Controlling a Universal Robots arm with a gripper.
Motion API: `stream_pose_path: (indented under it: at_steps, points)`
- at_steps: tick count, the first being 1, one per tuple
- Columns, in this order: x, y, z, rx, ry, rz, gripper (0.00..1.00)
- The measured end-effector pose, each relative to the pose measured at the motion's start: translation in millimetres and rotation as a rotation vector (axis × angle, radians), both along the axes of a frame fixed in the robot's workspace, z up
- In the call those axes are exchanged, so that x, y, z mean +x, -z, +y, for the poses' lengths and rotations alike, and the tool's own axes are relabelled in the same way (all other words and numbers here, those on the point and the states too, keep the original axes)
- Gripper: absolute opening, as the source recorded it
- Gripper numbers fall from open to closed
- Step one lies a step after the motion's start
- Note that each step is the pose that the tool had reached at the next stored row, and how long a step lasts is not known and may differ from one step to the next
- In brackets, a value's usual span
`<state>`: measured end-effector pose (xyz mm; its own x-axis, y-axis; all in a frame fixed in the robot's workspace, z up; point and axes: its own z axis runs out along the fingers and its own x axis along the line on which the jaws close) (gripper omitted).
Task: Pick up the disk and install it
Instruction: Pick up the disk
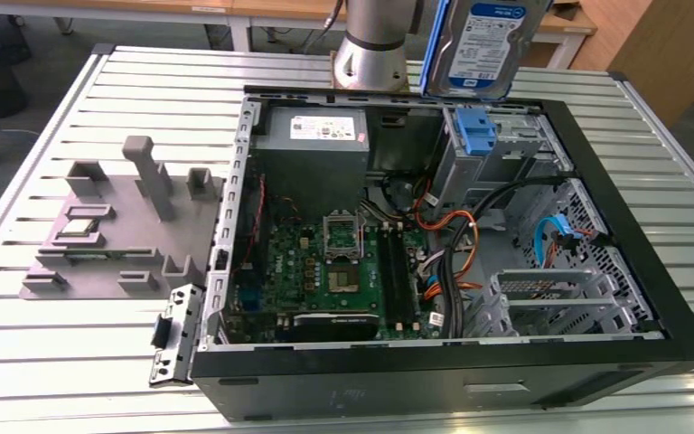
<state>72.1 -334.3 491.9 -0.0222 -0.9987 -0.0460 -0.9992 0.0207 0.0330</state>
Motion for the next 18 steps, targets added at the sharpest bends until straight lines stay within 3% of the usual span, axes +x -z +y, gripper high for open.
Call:
stream_pose_path:
  at_steps: [9,12,18]
  points:
    - [11.7,0.0,0.0,0.0000,0.000,0.0000,0.35]
    - [9.1,0.0,0.0,0.0000,0.000,-0.0018,0.35]
    - [-5.3,0.0,-1.4,-0.0002,0.000,-0.0143,0.35]
